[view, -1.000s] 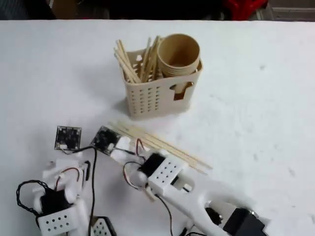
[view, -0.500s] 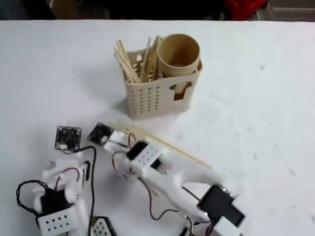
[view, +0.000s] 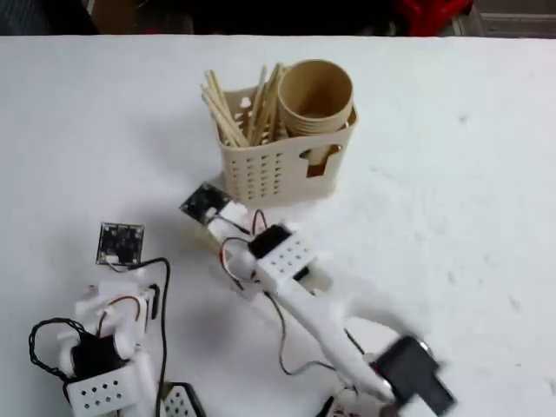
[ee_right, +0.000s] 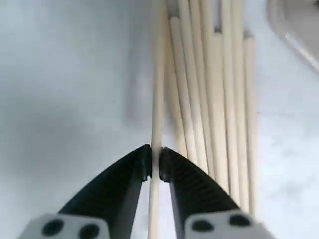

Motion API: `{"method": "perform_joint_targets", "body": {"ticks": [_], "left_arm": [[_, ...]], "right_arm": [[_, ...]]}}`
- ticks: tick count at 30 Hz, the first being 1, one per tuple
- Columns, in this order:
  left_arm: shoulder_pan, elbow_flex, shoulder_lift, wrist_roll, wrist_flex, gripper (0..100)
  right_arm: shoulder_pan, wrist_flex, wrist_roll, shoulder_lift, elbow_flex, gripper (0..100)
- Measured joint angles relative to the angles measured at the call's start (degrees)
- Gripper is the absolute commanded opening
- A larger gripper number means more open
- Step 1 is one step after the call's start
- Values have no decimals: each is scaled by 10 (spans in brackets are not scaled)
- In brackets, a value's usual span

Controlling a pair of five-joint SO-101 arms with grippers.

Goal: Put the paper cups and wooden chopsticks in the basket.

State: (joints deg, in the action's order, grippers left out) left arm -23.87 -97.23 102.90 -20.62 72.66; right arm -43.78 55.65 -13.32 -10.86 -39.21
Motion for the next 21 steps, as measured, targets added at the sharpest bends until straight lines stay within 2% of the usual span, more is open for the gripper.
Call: {"method": "perform_joint_targets", "body": {"ticks": [6,12,16,21], "left_arm": [[0,0,0,0,0,219],[0,0,0,0,0,219],[0,0,0,0,0,219],[0,0,0,0,0,219]], "right_arm": [[1,63,0,-178,0,17],[5,45,0,-309,23,17],[27,-34,-1,-333,81,17],[63,-205,0,-305,131,17]]}}
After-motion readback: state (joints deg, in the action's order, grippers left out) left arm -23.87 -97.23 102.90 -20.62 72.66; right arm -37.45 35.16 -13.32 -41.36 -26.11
